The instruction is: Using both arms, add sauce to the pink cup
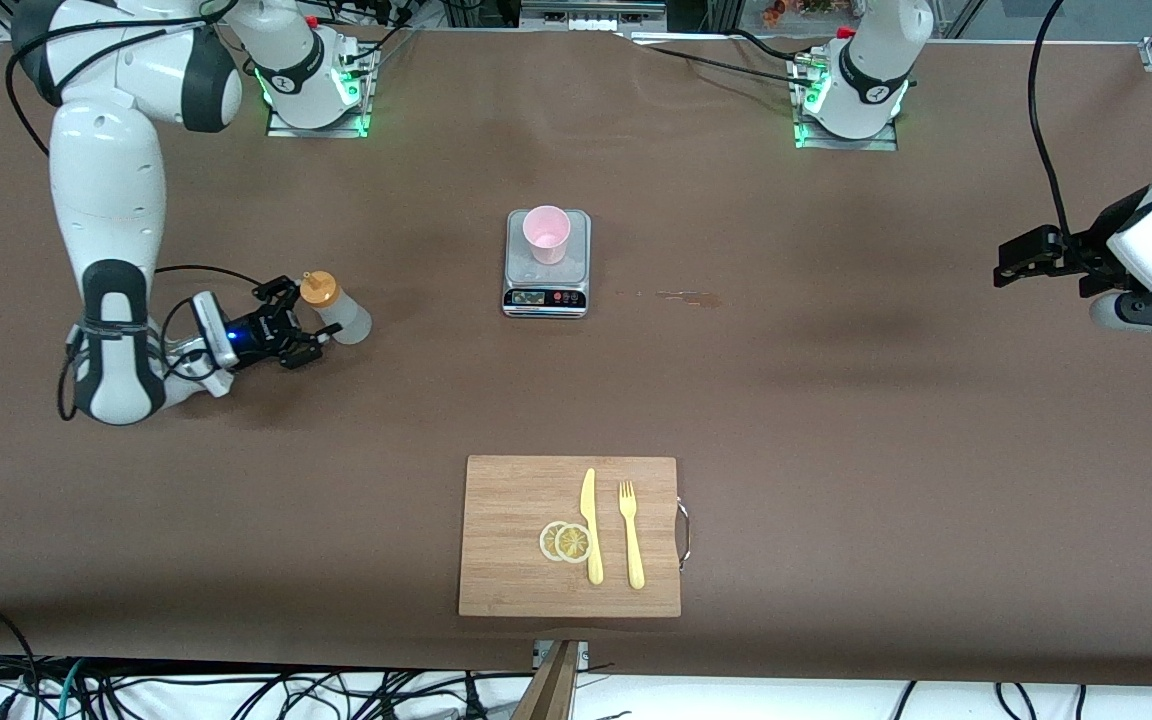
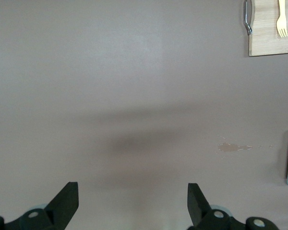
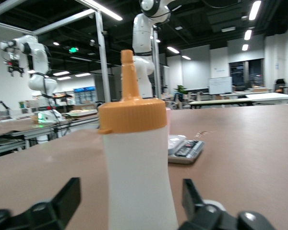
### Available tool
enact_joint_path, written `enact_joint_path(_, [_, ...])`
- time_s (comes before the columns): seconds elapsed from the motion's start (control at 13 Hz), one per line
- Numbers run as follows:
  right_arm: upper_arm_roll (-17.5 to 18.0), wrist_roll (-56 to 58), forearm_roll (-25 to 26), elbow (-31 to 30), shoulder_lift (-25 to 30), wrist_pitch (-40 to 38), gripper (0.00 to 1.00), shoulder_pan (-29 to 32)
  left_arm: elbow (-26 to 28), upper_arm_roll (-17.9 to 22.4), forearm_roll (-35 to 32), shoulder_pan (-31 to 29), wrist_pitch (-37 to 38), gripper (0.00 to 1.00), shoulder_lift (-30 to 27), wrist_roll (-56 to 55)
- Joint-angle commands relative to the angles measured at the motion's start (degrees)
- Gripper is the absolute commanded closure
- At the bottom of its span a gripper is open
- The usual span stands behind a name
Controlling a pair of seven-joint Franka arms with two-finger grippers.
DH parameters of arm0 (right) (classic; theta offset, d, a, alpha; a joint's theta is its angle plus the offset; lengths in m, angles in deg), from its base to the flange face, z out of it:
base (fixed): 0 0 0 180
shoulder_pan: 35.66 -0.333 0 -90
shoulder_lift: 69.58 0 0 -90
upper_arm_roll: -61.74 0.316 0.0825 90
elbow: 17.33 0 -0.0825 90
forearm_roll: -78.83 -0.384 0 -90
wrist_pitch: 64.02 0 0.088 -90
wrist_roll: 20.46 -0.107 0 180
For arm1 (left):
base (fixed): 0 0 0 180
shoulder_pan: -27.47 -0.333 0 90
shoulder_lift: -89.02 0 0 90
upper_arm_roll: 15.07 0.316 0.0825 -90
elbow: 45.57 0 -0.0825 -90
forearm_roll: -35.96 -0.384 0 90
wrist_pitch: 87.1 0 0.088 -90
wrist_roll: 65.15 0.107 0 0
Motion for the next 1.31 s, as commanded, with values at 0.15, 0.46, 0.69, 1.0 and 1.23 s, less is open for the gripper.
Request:
enact_joint_path(0.15, [-7.0, -4.2, 9.6, 4.7, 9.6, 3.6, 0.00, 0.5, -1.8, 0.0, 0.9, 0.1, 1.1, 0.00, 0.7, 0.6])
enact_joint_path(0.46, [-7.2, -24.0, 28.0, -0.4, 30.0, 17.4, 0.00, -4.0, -1.8, 0.0, 0.7, 0.1, 1.1, 0.00, 0.7, 0.6])
enact_joint_path(0.69, [-7.2, -46.6, 37.2, -3.7, 40.7, 24.6, 0.00, -9.7, -1.8, -0.1, 0.6, 0.2, 1.1, 0.00, 0.7, 0.6])
enact_joint_path(1.0, [-2.5, -82.3, 51.1, -9.1, 55.2, 31.0, 0.00, -14.8, -1.8, -0.1, 0.5, 0.2, 1.1, 0.00, 0.7, 0.5])
enact_joint_path(1.23, [3.0, -101.9, 58.5, -9.1, 60.1, 31.1, 0.00, -14.8, -1.8, -0.2, 0.5, 0.3, 1.1, 0.00, 0.7, 0.5])
